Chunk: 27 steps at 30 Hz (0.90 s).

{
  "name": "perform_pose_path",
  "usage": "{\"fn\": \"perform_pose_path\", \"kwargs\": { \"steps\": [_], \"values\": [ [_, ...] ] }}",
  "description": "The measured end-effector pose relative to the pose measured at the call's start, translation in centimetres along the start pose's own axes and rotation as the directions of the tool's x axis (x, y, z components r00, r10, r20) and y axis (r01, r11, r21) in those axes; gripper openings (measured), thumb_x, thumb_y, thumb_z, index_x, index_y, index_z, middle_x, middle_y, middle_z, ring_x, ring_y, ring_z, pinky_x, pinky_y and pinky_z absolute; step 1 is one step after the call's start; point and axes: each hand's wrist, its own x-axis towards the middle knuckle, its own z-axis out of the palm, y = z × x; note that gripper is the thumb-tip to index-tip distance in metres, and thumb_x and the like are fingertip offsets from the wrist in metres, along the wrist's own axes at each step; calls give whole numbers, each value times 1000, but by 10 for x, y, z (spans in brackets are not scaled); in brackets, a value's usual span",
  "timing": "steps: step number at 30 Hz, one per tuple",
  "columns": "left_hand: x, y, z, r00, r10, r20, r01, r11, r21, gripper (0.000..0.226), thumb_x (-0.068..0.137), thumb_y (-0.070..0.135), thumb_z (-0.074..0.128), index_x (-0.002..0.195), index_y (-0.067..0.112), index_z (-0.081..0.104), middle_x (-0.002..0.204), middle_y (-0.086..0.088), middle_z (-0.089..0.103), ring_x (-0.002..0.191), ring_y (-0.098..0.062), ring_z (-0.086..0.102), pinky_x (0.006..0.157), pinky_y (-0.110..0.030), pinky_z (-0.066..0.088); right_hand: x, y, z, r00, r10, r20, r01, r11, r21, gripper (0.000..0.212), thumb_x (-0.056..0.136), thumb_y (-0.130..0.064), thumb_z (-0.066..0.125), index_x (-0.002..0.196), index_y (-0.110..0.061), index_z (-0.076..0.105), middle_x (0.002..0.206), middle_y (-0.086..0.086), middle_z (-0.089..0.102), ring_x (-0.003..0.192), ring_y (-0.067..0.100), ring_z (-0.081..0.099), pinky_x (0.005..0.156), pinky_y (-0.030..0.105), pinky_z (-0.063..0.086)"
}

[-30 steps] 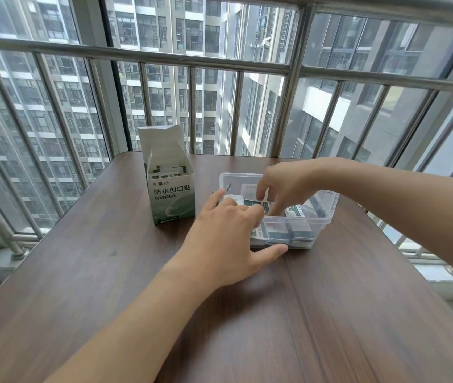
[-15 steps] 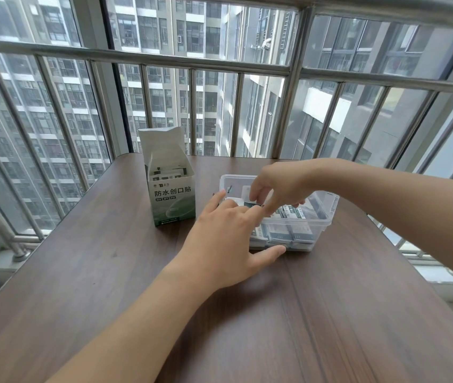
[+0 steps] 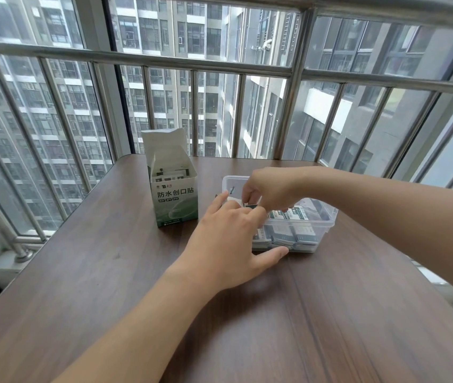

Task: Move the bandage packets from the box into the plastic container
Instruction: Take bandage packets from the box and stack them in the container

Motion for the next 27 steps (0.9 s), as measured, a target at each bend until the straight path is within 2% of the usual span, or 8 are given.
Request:
{"fn": "perform_pose_path", "kwargs": {
  "steps": [6, 10, 12, 15, 19, 22, 23, 27],
  "values": [
    [-1, 0, 0, 1000, -6, 1, 6, 1000, -9, 53, 87, 75, 44, 96, 23, 53, 85, 10, 57, 97, -19, 53, 123, -40, 20, 3, -4, 1, 999, 17, -34, -18, 1000, -21, 28, 88, -18, 70, 114, -10, 70, 114, 12, 74, 79, 27, 73, 58, 31, 60],
    [-1, 0, 0, 1000, -8, -11, 8, 999, -33, 49, 87, 74, 48, 88, 25, 44, 81, 12, 47, 94, -18, 50, 123, -41, 22, 5, -2, 2, 994, 7, -106, -10, 1000, -25, 28, 86, -21, 71, 109, -6, 72, 104, 15, 76, 87, 30, 75, 73, 45, 64],
    [-1, 0, 1, 1000, -8, -17, 8, 999, -41, 48, 86, 73, 49, 88, 24, 46, 82, 11, 53, 93, -17, 51, 123, -40, 21, 5, -3, 3, 987, -14, -160, 10, 1000, -26, 33, 87, -23, 72, 116, -9, 71, 104, 11, 76, 90, 29, 75, 82, 47, 62],
    [-2, 1, 0, 1000, -10, -16, 9, 998, -55, 47, 87, 71, 52, 90, 24, 49, 85, 11, 54, 97, -17, 54, 124, -39, 19, 4, -6, 5, 980, -27, -195, 30, 999, 12, 44, 88, -23, 74, 129, -14, 65, 111, 6, 73, 91, 27, 74, 83, 44, 61],
    [-2, 1, -1, 1000, -9, -1, 9, 997, -70, 45, 87, 67, 55, 98, 24, 54, 96, 8, 63, 105, -19, 55, 125, -39, 17, 11, -8, 9, 986, -24, -165, 25, 1000, 3, 36, 86, -20, 72, 123, -18, 70, 106, 9, 73, 83, 28, 75, 73, 41, 64],
    [-2, 0, -1, 1000, -4, 2, 4, 996, -89, 44, 88, 66, 55, 103, 24, 56, 99, 9, 64, 108, -18, 55, 125, -39, 16, 12, -11, 6, 994, 1, -110, 3, 999, 35, 30, 91, -18, 68, 122, -18, 70, 110, 6, 73, 59, 18, 67, 43, 21, 52],
    [-2, 0, 0, 1000, -2, 4, 2, 996, -90, 45, 88, 66, 55, 104, 24, 56, 100, 9, 64, 109, -18, 55, 126, -39, 15, 11, -12, 5, 995, 3, -96, 1, 999, 47, 29, 93, -18, 66, 121, -18, 70, 111, 5, 73, 53, 15, 62, 39, 17, 46],
    [-3, -1, 0, 1000, -1, -8, 0, 995, -103, 47, 89, 65, 55, 111, 24, 58, 103, 10, 64, 109, -15, 54, 126, -35, 11, 12, -13, 3, 997, 1, -73, 4, 997, 74, 24, 93, -18, 67, 117, -17, 69, 108, 5, 75, 49, 12, 58, 37, 15, 42]
  ]
}}
